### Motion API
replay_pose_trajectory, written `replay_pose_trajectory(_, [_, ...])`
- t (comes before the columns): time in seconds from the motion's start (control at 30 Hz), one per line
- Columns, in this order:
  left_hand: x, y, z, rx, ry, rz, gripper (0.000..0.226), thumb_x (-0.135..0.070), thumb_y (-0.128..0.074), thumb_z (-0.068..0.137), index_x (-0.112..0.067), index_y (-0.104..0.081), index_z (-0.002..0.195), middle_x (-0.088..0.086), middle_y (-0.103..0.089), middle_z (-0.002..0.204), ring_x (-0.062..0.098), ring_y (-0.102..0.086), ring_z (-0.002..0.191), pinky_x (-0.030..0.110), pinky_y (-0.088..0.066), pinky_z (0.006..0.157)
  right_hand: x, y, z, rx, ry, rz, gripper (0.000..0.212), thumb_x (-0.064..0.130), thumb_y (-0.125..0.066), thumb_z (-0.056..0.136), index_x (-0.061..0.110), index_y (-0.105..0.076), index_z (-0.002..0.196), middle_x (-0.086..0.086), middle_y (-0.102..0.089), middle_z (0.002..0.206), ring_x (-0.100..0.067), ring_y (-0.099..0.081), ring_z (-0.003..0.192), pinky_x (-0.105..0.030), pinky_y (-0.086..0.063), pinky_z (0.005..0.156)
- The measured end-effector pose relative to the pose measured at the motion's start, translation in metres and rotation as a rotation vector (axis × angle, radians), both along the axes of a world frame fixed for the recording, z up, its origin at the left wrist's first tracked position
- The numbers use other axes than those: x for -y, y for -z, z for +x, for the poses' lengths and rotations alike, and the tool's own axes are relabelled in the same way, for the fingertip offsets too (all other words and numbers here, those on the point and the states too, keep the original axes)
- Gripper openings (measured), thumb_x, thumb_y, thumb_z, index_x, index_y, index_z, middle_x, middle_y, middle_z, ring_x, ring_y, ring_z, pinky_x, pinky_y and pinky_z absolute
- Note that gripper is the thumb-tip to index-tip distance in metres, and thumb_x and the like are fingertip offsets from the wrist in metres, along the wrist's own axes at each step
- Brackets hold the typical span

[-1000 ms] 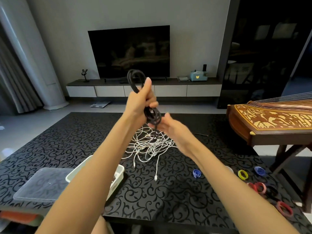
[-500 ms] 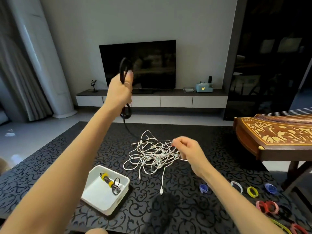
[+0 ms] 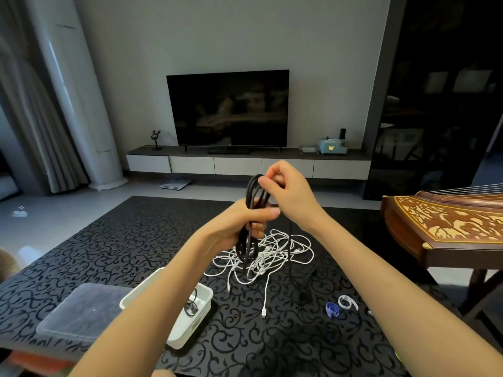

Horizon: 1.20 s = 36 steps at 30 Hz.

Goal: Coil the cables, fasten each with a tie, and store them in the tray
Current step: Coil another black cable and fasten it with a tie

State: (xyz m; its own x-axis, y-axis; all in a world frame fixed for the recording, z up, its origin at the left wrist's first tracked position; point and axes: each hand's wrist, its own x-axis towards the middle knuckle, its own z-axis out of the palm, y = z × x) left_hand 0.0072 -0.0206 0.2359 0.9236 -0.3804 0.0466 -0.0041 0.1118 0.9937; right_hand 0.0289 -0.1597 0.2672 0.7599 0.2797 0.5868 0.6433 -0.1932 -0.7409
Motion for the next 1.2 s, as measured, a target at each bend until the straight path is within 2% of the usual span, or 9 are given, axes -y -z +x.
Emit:
replay_pose_trajectory(0.13, [-0.003,0.009,-0.008,-0.034,0.105,0.019,0.02,-0.012,-0.067,0.081,-0.015,-0.048,0.077,-0.008,-0.038,0.055,0.003,-0.034,0.048,0.016,-0.029,0.049,0.003,-0.009,0.005,0.035,0.065,0.064,0.011,0.016,-0.058,0.093,0.007,-0.053,0.088,0.008,-0.043,0.056,-0.004,-0.042,0.053,-0.028,-0.045,0.061])
replay_pose_trajectory(0.27, [0.003,0.017,-0.008,-0.019,-0.05,-0.068,0.022,-0.02,-0.054,0.096,-0.013,-0.046,0.077,-0.006,-0.031,0.059,0.005,-0.028,0.049,0.015,-0.032,0.045,-0.002,-0.007,0.005,0.021,0.11,-0.067,0.017,0.022,-0.058,0.093,0.007,-0.056,0.086,-0.001,-0.055,0.055,-0.009,-0.051,0.051,-0.032,-0.049,0.066])
replay_pose_trajectory(0.43, [0.007,0.023,-0.004,-0.021,-0.146,-0.093,0.035,-0.029,-0.037,0.102,-0.001,-0.057,0.106,-0.007,-0.026,0.057,0.006,-0.025,0.047,0.017,-0.029,0.043,0.001,-0.006,0.004,0.163,0.375,-0.438,0.027,0.043,-0.057,0.091,0.019,-0.063,0.078,0.005,-0.064,0.071,-0.014,-0.061,0.074,-0.031,-0.046,0.072])
replay_pose_trajectory(0.6, [0.009,0.026,-0.001,-0.002,-0.118,-0.104,0.046,-0.039,-0.043,0.097,-0.005,-0.053,0.125,-0.007,-0.029,0.06,0.007,-0.029,0.05,0.018,-0.034,0.047,0.004,-0.009,0.007,0.06,0.28,-0.371,0.034,0.04,-0.06,0.089,0.011,-0.067,0.075,0.002,-0.057,0.064,-0.011,-0.051,0.063,-0.03,-0.039,0.063])
replay_pose_trajectory(0.73, [0.017,0.023,0.0,0.062,-0.081,-0.155,0.028,-0.041,-0.049,0.09,-0.025,-0.073,0.087,-0.004,-0.036,0.065,0.006,-0.034,0.05,0.018,-0.037,0.048,-0.001,-0.007,0.005,-0.04,0.204,-0.141,0.03,0.033,-0.062,0.09,0.007,-0.07,0.078,-0.004,-0.065,0.074,-0.021,-0.062,0.077,-0.042,-0.052,0.074])
replay_pose_trajectory(0.8, [0.018,0.023,0.001,0.09,-0.097,-0.124,0.039,-0.035,-0.047,0.095,-0.027,-0.071,0.066,-0.004,-0.038,0.064,0.006,-0.036,0.049,0.019,-0.038,0.048,-0.002,-0.003,0.004,-0.023,0.191,-0.11,0.027,0.032,-0.061,0.091,0.011,-0.066,0.076,0.001,-0.061,0.067,-0.018,-0.06,0.067,-0.038,-0.051,0.067])
replay_pose_trajectory(0.97, [0.021,0.021,0.006,0.2,-0.274,0.096,0.038,-0.034,-0.042,0.1,-0.02,-0.057,0.068,-0.005,-0.039,0.059,0.006,-0.039,0.051,0.024,-0.035,0.056,0.002,0.002,0.008,-0.036,0.115,-0.102,0.021,0.03,-0.053,0.095,0.015,-0.059,0.081,0.002,-0.061,0.065,-0.004,-0.055,0.043,-0.016,-0.044,0.05])
replay_pose_trajectory(1.1, [0.024,0.006,0.012,0.245,-0.343,0.059,0.04,-0.037,-0.037,0.101,-0.022,-0.048,0.066,-0.005,-0.038,0.065,0.008,-0.038,0.059,0.027,-0.034,0.062,0.014,0.025,0.013,-0.292,0.054,0.141,0.017,0.025,-0.04,0.1,0.018,-0.056,0.099,0.001,-0.065,0.091,-0.004,-0.059,0.081,-0.017,-0.044,0.072])
replay_pose_trajectory(1.2, [0.025,-0.01,0.017,0.254,-0.321,-0.205,0.038,-0.027,-0.034,0.103,-0.014,-0.046,0.069,-0.002,-0.054,0.069,0.01,-0.059,0.073,0.025,-0.049,0.078,0.017,0.06,0.01,-0.503,0.005,0.172,0.029,0.027,-0.037,0.102,0.014,-0.06,0.113,0.007,-0.07,0.093,-0.003,-0.064,0.09,-0.031,-0.04,0.096])
